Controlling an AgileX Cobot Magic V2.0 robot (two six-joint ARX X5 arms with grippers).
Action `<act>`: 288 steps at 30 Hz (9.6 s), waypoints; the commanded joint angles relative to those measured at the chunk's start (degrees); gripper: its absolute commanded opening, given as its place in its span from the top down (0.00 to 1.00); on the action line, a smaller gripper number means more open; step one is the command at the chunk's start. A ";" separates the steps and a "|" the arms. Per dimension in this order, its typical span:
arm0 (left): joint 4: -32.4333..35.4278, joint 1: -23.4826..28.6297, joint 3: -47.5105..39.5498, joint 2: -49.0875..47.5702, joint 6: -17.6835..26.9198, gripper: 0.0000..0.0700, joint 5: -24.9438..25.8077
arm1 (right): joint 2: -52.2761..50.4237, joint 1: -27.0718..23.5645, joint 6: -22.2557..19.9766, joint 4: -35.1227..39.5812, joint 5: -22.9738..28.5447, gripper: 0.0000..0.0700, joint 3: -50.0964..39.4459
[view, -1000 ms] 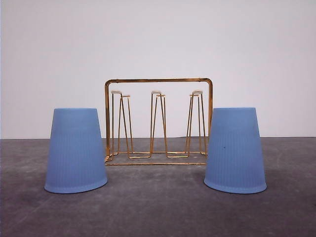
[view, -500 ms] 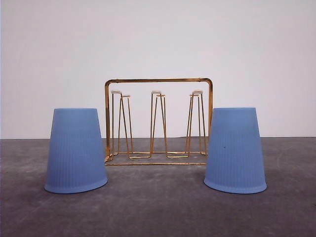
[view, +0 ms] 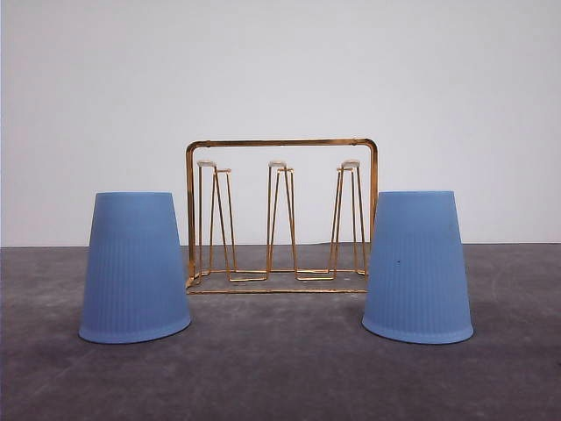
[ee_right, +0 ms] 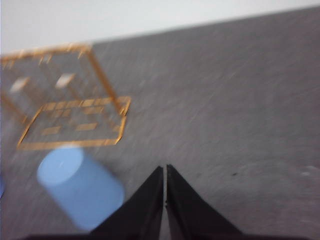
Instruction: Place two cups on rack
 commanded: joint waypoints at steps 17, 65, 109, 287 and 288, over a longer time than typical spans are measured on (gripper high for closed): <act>4.48 -15.86 2.33 7.30 32.73 0.97 4.72 | 7.44 10.21 -23.82 3.84 -6.79 0.99 0.92; 36.04 -25.90 2.33 56.45 18.43 0.18 -0.94 | 7.44 10.69 -24.95 5.87 -5.47 0.34 0.92; 14.86 -23.43 38.75 57.60 10.26 0.50 -9.16 | 7.44 10.69 -23.51 7.14 -5.30 0.34 0.92; 13.86 -16.46 -4.16 19.65 1.10 0.35 -1.75 | 76.34 21.53 -11.11 -14.54 0.08 0.14 50.22; 13.86 -16.46 -4.16 19.65 1.10 0.34 -1.75 | 74.90 21.67 -11.11 -13.69 -0.09 0.14 48.70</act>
